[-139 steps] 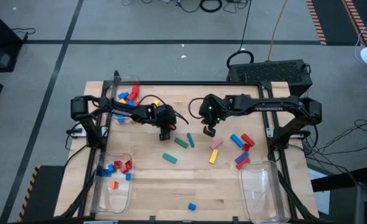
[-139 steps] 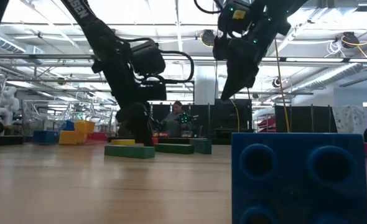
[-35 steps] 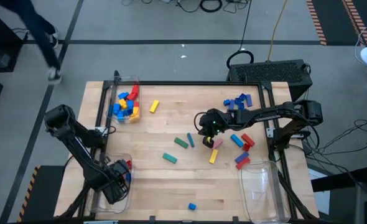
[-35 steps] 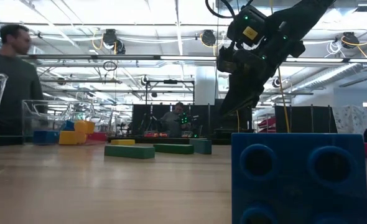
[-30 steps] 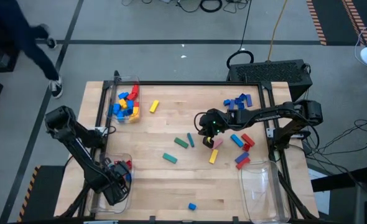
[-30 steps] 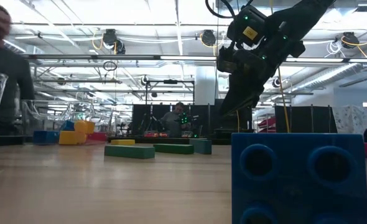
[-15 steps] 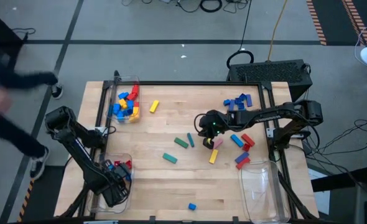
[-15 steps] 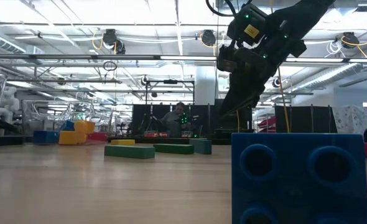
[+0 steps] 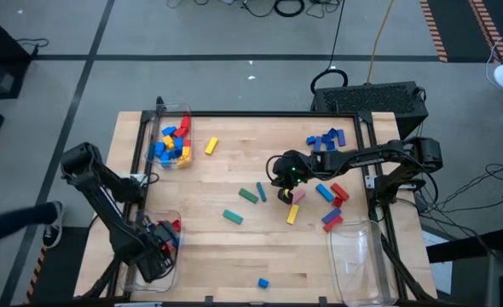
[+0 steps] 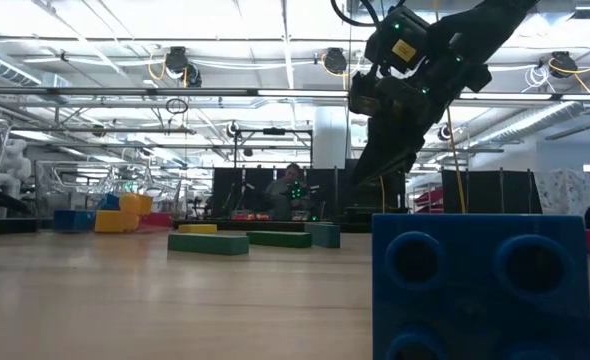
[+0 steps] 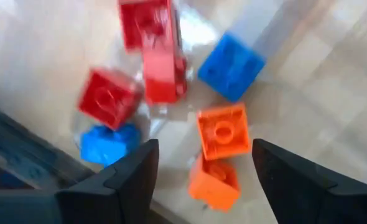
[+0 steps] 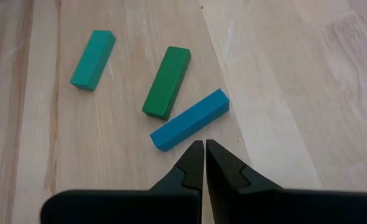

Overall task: Sort blocks by size
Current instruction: Put the blue four stud game piece into the bottom left transparent bin

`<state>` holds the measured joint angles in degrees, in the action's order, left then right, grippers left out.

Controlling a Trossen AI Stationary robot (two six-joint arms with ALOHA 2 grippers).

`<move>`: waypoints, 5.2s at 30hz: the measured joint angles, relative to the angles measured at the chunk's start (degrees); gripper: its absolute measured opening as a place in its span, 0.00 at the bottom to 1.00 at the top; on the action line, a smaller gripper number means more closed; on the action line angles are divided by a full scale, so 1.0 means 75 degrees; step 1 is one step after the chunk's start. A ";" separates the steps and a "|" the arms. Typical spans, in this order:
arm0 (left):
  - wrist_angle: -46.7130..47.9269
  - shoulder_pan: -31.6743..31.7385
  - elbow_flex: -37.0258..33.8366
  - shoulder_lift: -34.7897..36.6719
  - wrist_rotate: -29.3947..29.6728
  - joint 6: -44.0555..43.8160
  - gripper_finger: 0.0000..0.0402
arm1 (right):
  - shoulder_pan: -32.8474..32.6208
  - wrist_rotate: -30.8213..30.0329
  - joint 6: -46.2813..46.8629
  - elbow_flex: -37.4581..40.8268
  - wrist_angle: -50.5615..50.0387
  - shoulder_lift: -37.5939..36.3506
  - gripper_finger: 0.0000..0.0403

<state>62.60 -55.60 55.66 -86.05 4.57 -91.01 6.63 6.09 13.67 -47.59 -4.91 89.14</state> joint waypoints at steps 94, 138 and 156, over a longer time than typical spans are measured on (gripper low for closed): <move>-0.8042 0.6867 -0.2101 0.1147 0.3421 1.0461 0.65 | 0.3266 -0.4809 -0.5191 -0.5166 -0.8839 0.4559 0.61; -0.9659 0.6428 -0.2092 -0.0303 0.3676 1.2857 0.65 | 0.1104 0.0985 -0.1147 -0.3570 -0.2583 0.2043 0.15; -1.2058 0.6357 -0.2092 -0.1736 0.3650 1.5623 0.65 | 0.0887 0.2667 -0.0288 -0.1944 0.0878 0.2101 0.15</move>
<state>-27.84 -7.92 39.97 -99.07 31.94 26.16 13.28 26.09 11.51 -62.17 1.68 104.90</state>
